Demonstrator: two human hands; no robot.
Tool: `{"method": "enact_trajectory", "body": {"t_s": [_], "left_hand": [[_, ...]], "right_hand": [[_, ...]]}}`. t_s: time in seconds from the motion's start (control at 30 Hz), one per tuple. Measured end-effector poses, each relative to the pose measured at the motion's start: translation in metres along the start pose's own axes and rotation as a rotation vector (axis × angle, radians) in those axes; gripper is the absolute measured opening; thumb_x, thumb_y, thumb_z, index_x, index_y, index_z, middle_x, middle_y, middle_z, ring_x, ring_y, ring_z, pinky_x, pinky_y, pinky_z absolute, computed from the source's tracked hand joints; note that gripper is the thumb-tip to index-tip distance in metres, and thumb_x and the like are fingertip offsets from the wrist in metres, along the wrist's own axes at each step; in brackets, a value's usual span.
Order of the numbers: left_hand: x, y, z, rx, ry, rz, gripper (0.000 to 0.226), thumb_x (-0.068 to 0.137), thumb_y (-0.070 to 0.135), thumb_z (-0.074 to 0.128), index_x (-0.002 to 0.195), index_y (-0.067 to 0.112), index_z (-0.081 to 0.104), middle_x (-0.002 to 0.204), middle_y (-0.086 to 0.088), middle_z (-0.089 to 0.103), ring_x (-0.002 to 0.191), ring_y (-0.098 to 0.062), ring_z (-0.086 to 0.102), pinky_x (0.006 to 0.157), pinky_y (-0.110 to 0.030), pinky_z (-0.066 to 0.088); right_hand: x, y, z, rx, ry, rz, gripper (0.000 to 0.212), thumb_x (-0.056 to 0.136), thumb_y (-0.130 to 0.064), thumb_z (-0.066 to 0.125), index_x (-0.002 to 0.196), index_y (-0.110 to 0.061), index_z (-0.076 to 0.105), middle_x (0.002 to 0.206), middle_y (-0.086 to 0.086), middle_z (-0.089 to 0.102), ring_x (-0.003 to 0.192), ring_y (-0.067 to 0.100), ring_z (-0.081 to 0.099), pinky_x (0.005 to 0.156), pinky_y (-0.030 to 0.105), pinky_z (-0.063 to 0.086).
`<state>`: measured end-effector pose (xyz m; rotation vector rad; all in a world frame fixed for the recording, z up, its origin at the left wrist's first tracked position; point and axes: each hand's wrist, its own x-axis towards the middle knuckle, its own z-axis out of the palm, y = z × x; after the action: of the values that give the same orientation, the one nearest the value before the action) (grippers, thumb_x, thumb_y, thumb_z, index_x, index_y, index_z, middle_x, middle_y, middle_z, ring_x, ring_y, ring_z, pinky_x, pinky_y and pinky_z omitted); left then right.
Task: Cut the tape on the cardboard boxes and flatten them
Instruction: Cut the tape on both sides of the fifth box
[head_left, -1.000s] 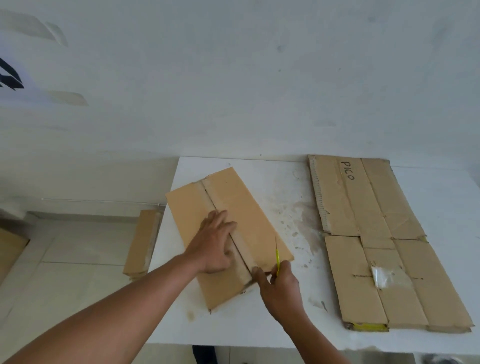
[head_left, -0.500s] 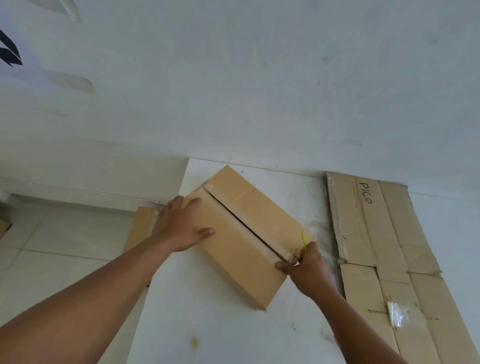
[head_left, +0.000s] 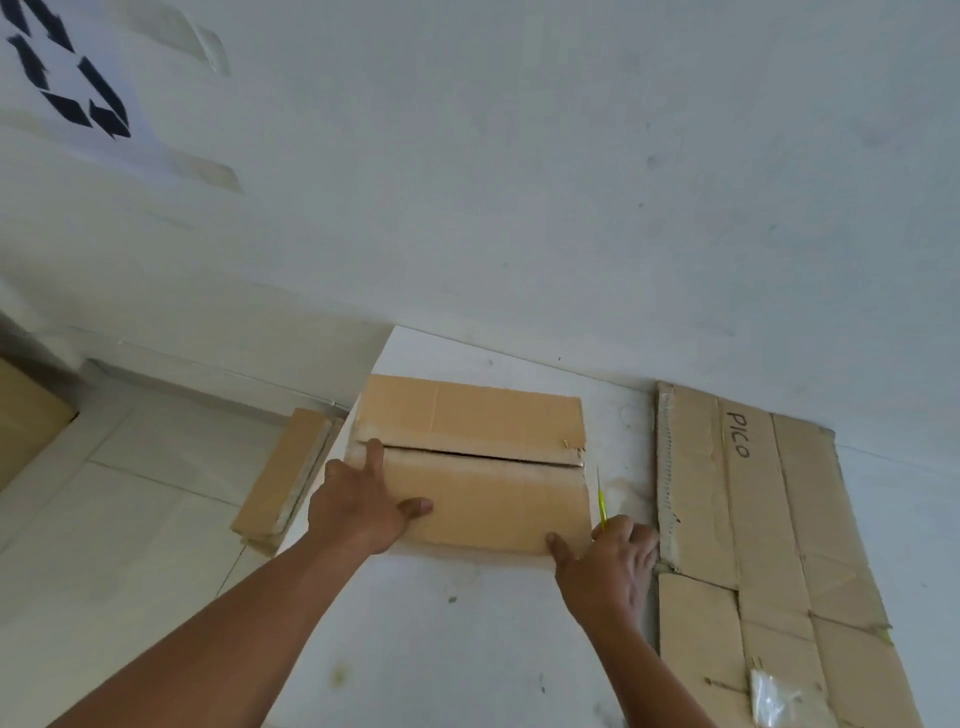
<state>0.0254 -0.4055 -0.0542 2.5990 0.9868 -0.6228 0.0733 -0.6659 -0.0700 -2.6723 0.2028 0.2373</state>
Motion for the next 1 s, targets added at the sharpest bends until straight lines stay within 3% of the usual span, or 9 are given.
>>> {"method": "enact_trajectory", "body": {"t_s": [0.1, 0.17, 0.3, 0.5, 0.63, 0.77, 0.9, 1.0], "left_hand": [[-0.027, 0.014, 0.019, -0.064, 0.005, -0.066, 0.094, 0.075, 0.086, 0.052, 0.141, 0.030, 0.017, 0.109, -0.013, 0.049, 0.092, -0.027, 0.052, 0.070, -0.036, 0.045], [-0.047, 0.025, 0.030, -0.068, 0.022, -0.080, 0.084, 0.081, 0.081, 0.052, 0.136, 0.025, 0.021, 0.097, -0.006, 0.055, 0.087, -0.025, 0.055, 0.070, -0.035, 0.050], [-0.090, 0.052, 0.059, -0.072, 0.032, -0.069, 0.072, 0.091, 0.066, 0.051, 0.136, 0.018, 0.025, 0.108, -0.003, 0.065, 0.099, -0.025, 0.066, 0.072, -0.034, 0.049], [-0.118, 0.064, 0.063, 0.012, -0.032, -0.061, 0.052, 0.093, 0.058, 0.052, 0.123, 0.017, 0.039, 0.092, 0.003, 0.057, 0.093, -0.021, 0.065, 0.068, -0.031, 0.045], [-0.107, 0.070, 0.032, 0.183, 0.066, 0.081, 0.040, 0.098, 0.049, 0.049, 0.120, 0.017, 0.059, 0.116, -0.002, 0.064, 0.108, -0.024, 0.064, 0.082, -0.032, 0.050], [-0.080, 0.068, 0.017, 0.180, 0.183, 0.145, 0.052, 0.095, 0.053, 0.048, 0.139, 0.026, 0.041, 0.140, -0.007, 0.040, 0.129, -0.029, 0.042, 0.100, -0.043, 0.042], [-0.048, 0.069, 0.012, 0.133, 0.015, 0.176, 0.068, 0.097, 0.057, 0.043, 0.156, 0.045, 0.012, 0.165, -0.009, -0.003, 0.151, -0.045, -0.003, 0.114, -0.067, 0.020], [-0.032, 0.075, 0.007, 0.150, -0.085, 0.316, 0.066, 0.104, 0.035, 0.044, 0.155, 0.052, 0.005, 0.165, -0.002, -0.024, 0.151, -0.044, -0.018, 0.115, -0.072, 0.013]], "right_hand": [[0.003, 0.016, -0.008, 0.063, -0.057, -0.024, 0.053, 0.083, -0.053, 0.070, 0.104, -0.016, 0.039, 0.115, 0.005, 0.038, 0.114, 0.025, 0.041, 0.097, 0.035, 0.039], [0.002, 0.018, -0.009, 0.220, -0.192, 0.062, 0.062, 0.079, -0.058, 0.072, 0.108, -0.012, 0.043, 0.110, 0.004, 0.048, 0.107, 0.026, 0.052, 0.086, 0.036, 0.047], [-0.009, 0.021, 0.006, 0.428, -0.372, 0.140, 0.076, 0.060, -0.066, 0.078, 0.104, -0.019, 0.038, 0.104, 0.003, 0.057, 0.092, 0.030, 0.065, 0.076, 0.046, 0.060], [0.004, 0.010, -0.009, 0.300, -0.440, -0.037, 0.060, 0.078, -0.038, 0.082, 0.106, -0.014, 0.035, 0.106, 0.004, 0.055, 0.093, 0.023, 0.054, 0.077, 0.033, 0.049], [0.035, -0.005, -0.016, 0.108, -0.471, -0.175, 0.059, 0.082, -0.038, 0.078, 0.111, -0.013, 0.032, 0.117, 0.014, 0.060, 0.108, 0.032, 0.060, 0.086, 0.040, 0.053], [0.069, -0.021, -0.030, -0.087, -0.453, -0.305, 0.058, 0.086, -0.035, 0.074, 0.118, -0.008, 0.033, 0.117, 0.015, 0.061, 0.107, 0.032, 0.061, 0.083, 0.039, 0.054], [0.096, -0.037, -0.034, -0.144, -0.425, -0.359, 0.055, 0.085, -0.031, 0.075, 0.115, -0.009, 0.035, 0.113, 0.014, 0.061, 0.101, 0.031, 0.063, 0.081, 0.041, 0.055], [0.111, -0.049, -0.030, -0.137, -0.384, -0.374, 0.050, 0.085, -0.027, 0.075, 0.113, -0.010, 0.037, 0.109, 0.012, 0.061, 0.095, 0.029, 0.063, 0.076, 0.039, 0.054]]}}
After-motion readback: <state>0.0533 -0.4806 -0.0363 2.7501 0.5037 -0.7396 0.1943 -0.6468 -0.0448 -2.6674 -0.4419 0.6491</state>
